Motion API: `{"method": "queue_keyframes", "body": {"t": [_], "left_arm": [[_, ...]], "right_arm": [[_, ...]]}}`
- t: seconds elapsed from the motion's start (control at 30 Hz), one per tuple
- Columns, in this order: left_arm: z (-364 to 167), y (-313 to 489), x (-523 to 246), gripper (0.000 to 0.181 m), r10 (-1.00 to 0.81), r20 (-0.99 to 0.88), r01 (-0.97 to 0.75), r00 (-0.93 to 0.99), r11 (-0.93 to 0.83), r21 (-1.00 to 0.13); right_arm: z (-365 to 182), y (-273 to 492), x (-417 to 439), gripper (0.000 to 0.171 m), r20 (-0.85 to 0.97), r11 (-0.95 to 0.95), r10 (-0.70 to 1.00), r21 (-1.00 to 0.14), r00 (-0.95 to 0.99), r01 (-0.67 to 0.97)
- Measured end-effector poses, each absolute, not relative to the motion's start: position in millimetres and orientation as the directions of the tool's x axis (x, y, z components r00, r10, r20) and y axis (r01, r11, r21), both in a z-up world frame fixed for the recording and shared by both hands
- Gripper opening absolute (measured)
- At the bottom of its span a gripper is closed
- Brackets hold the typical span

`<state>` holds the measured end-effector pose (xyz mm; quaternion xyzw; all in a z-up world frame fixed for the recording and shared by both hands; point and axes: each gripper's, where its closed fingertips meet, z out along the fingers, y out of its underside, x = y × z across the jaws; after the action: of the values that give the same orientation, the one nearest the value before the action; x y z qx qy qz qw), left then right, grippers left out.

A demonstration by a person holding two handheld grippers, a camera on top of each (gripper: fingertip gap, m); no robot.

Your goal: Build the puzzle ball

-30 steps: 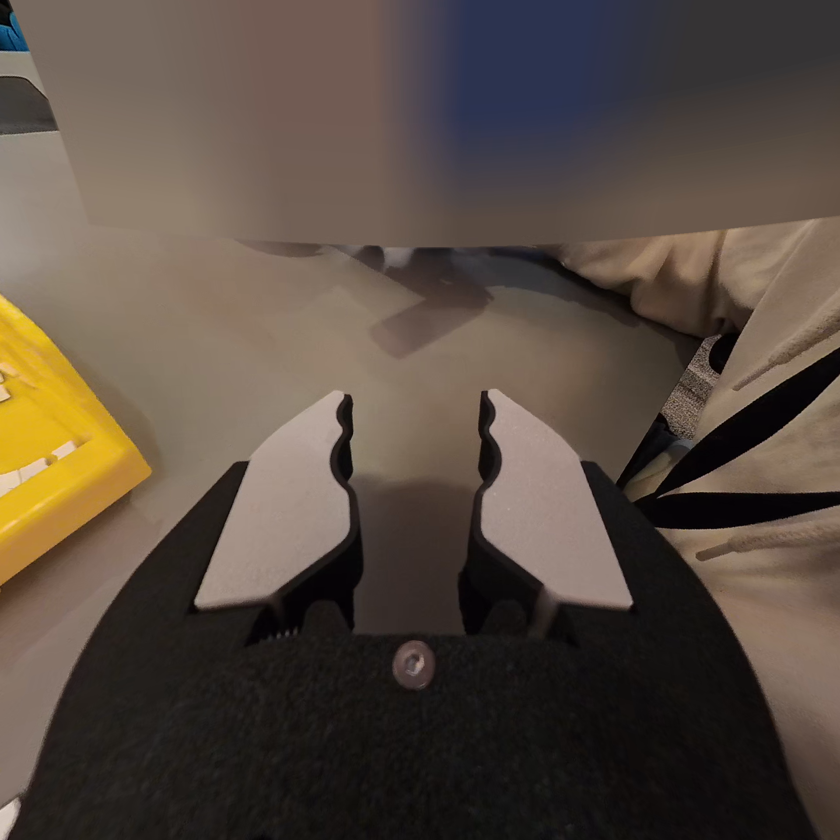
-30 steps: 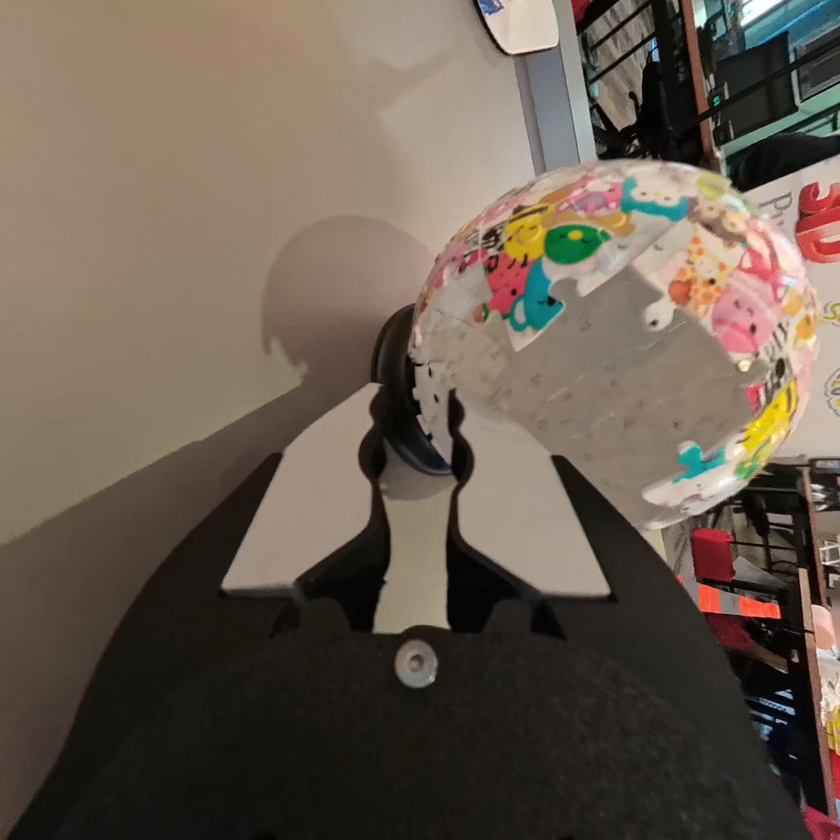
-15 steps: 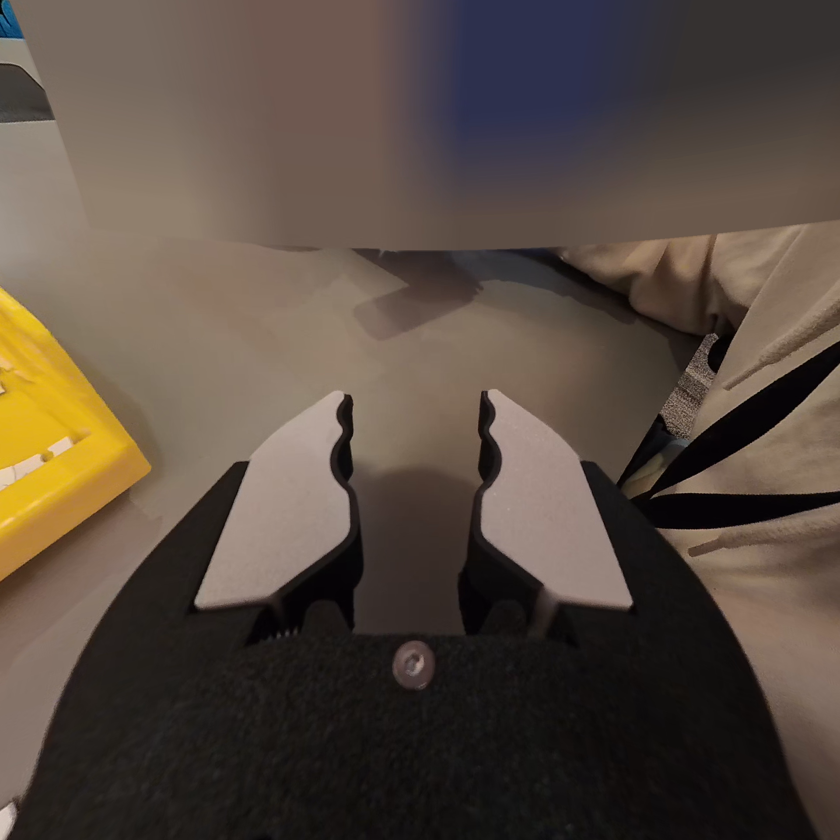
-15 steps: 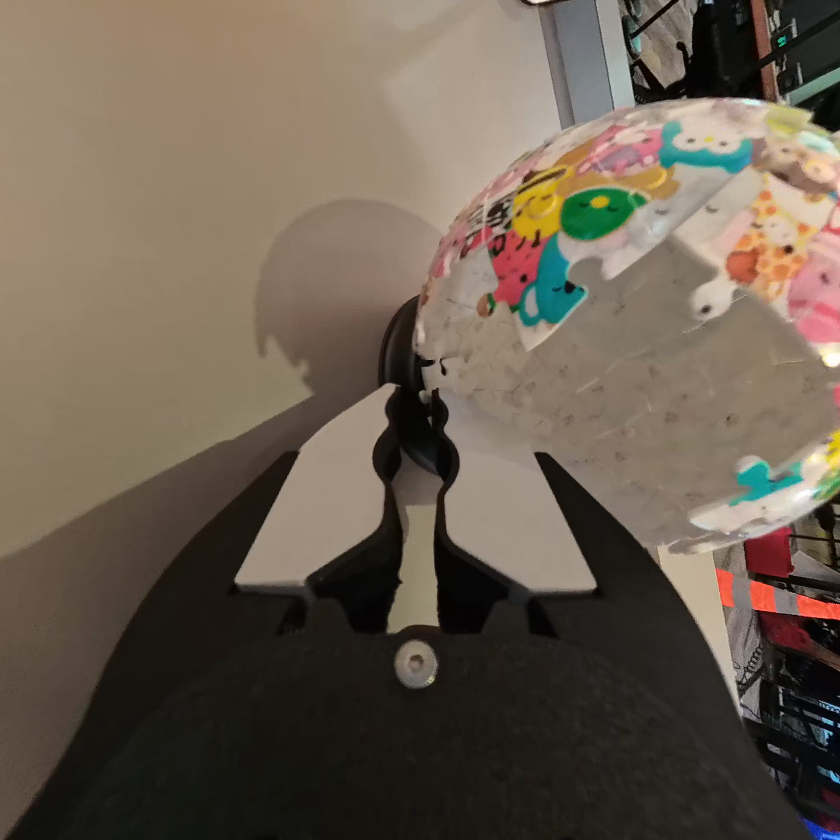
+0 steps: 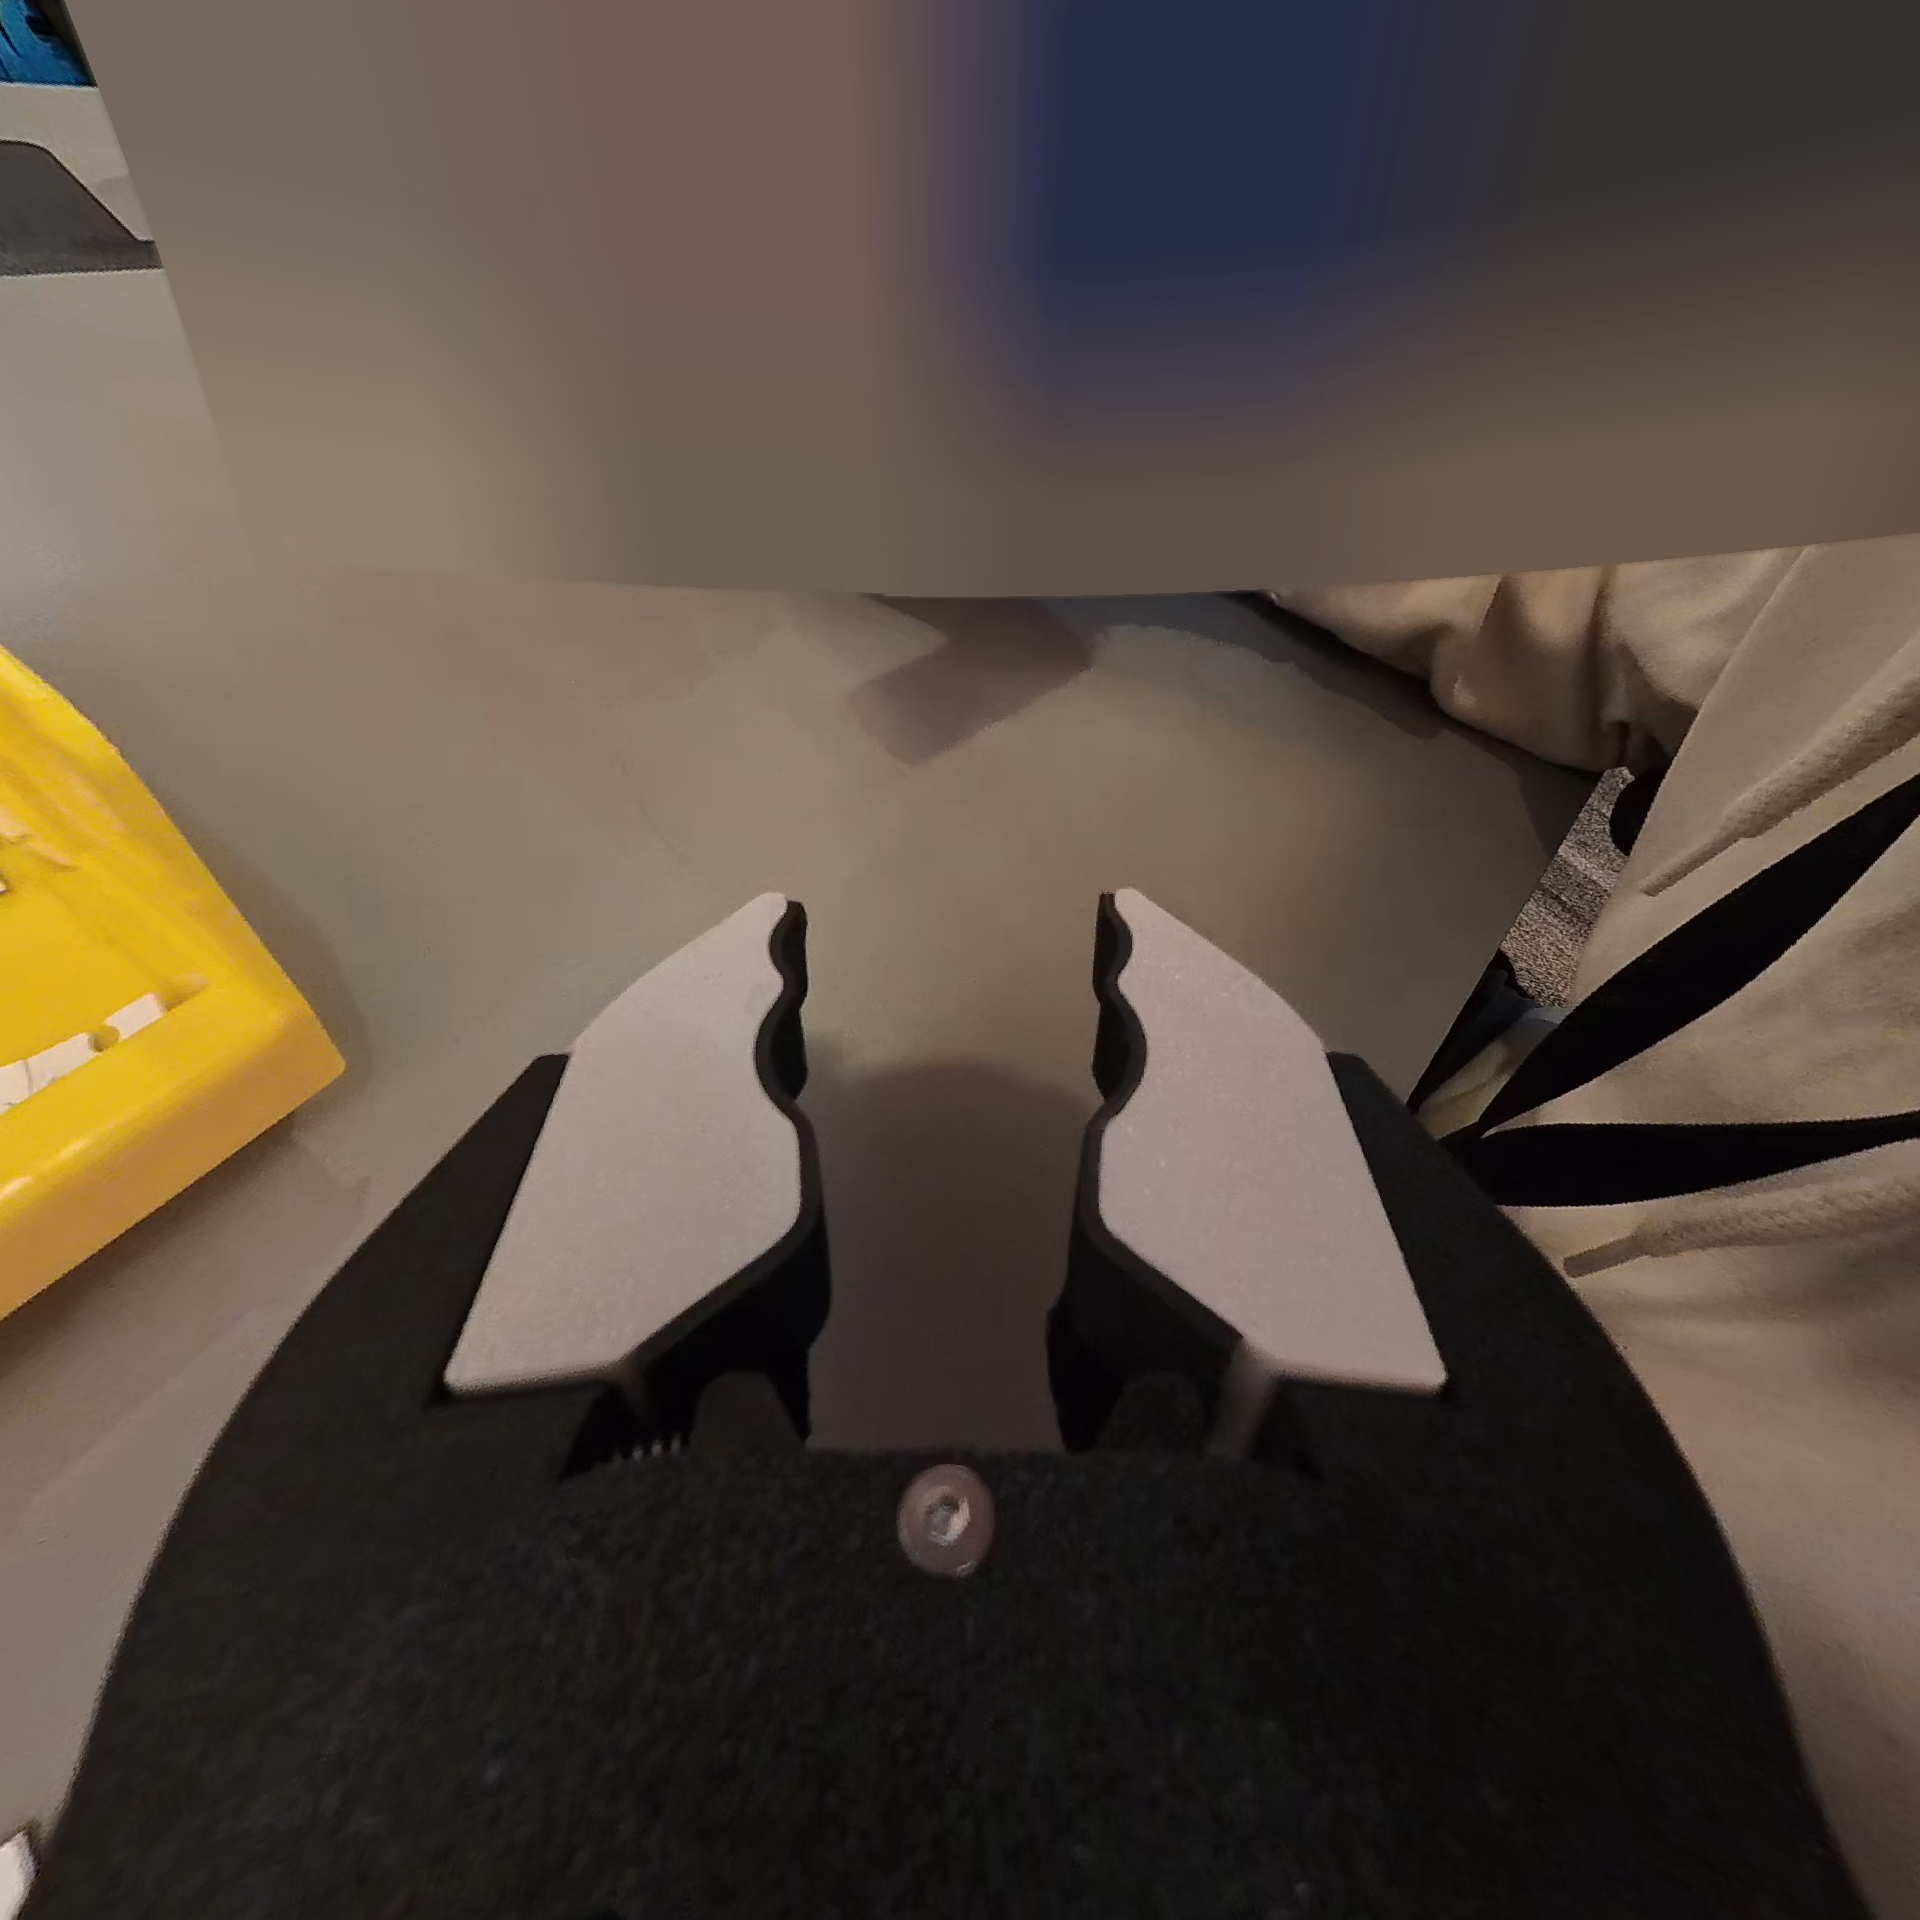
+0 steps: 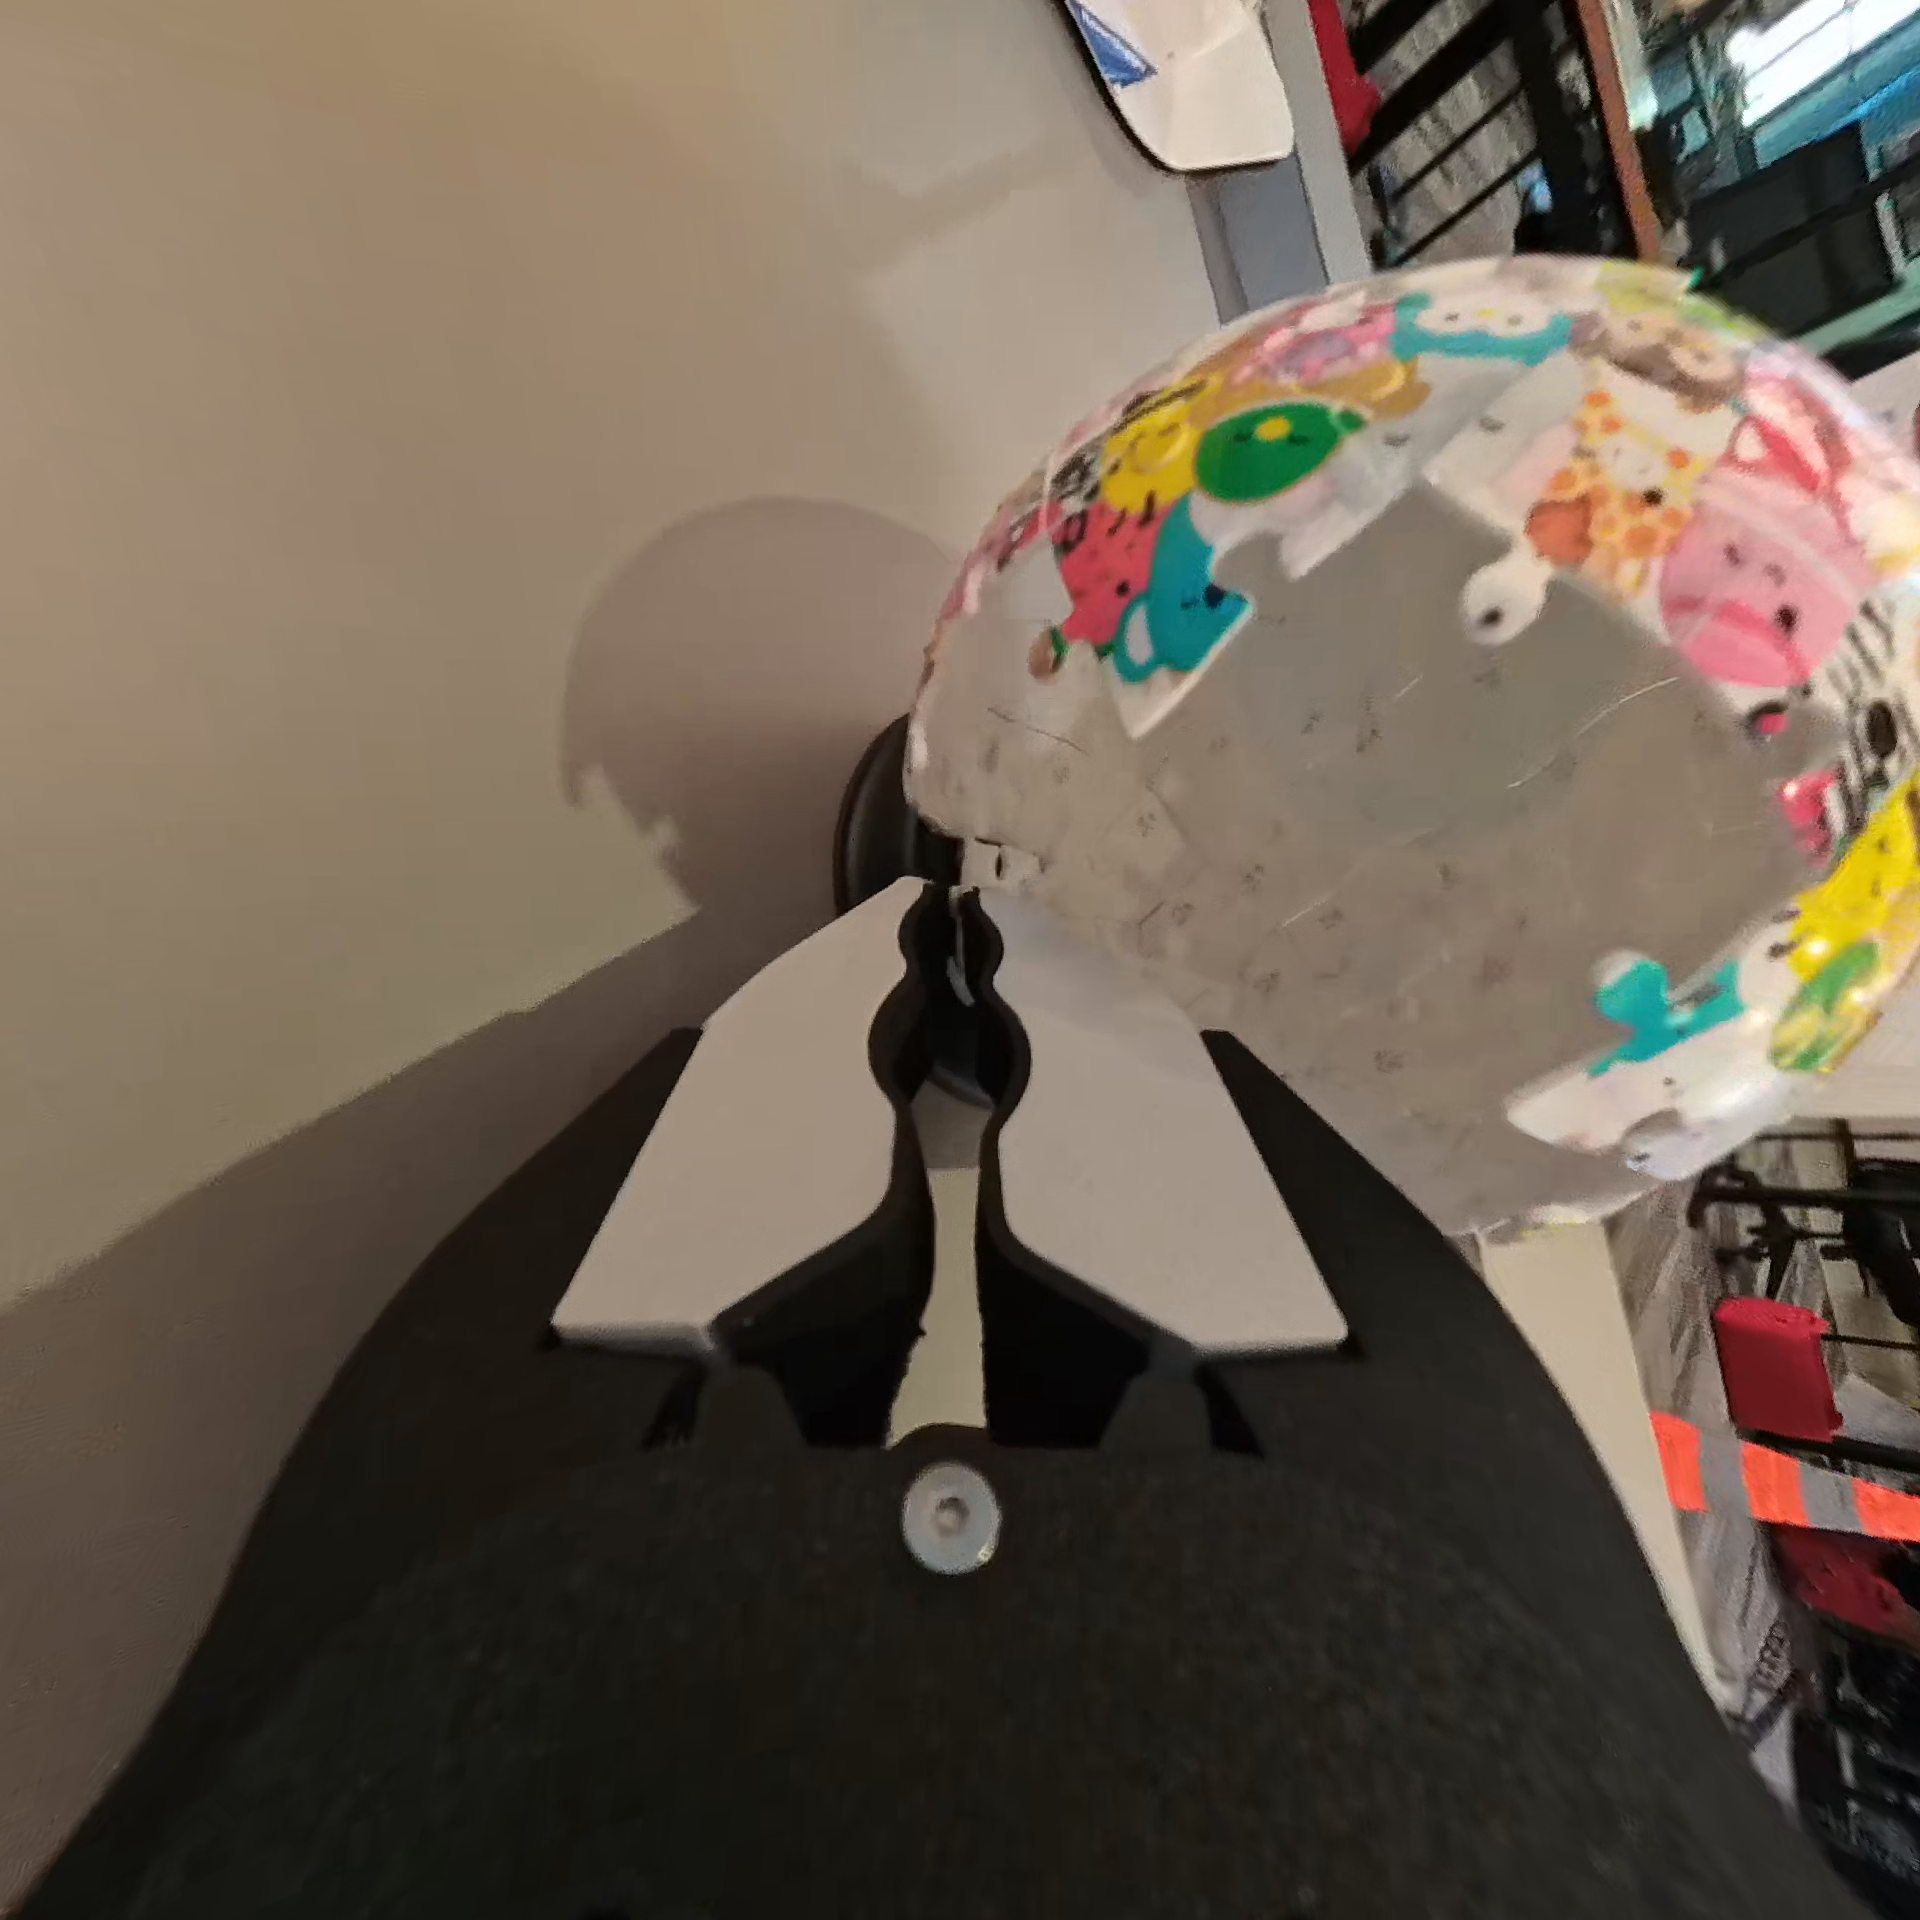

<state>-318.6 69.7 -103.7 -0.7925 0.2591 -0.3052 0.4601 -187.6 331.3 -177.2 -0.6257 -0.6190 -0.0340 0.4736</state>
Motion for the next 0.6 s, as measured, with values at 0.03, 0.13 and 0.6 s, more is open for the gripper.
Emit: {"method": "queue_keyframes", "body": {"t": [0.03, 0.13, 0.6], "left_arm": [[-104.0, 69.8, -318.5, 0.052, -0.692, 0.245, -0.131, 0.679, -0.443, -0.887], [-104.2, 69.8, -317.8, 0.052, -0.693, 0.247, -0.132, 0.678, -0.445, -0.886], [-103.9, 70.6, -315.5, 0.052, -0.695, 0.252, -0.129, 0.674, -0.446, -0.886]], "right_arm": [[-177.2, 331.9, -187.0, 0.002, 0.636, 0.230, 0.740, -0.548, 0.221, 0.804], [-178.2, 331.6, -186.8, 0.002, 0.646, 0.256, 0.739, -0.531, 0.191, 0.808], [-177.4, 325.8, -193.7, 0.002, 0.599, 0.227, 0.785, -0.517, 0.159, 0.825]]}}
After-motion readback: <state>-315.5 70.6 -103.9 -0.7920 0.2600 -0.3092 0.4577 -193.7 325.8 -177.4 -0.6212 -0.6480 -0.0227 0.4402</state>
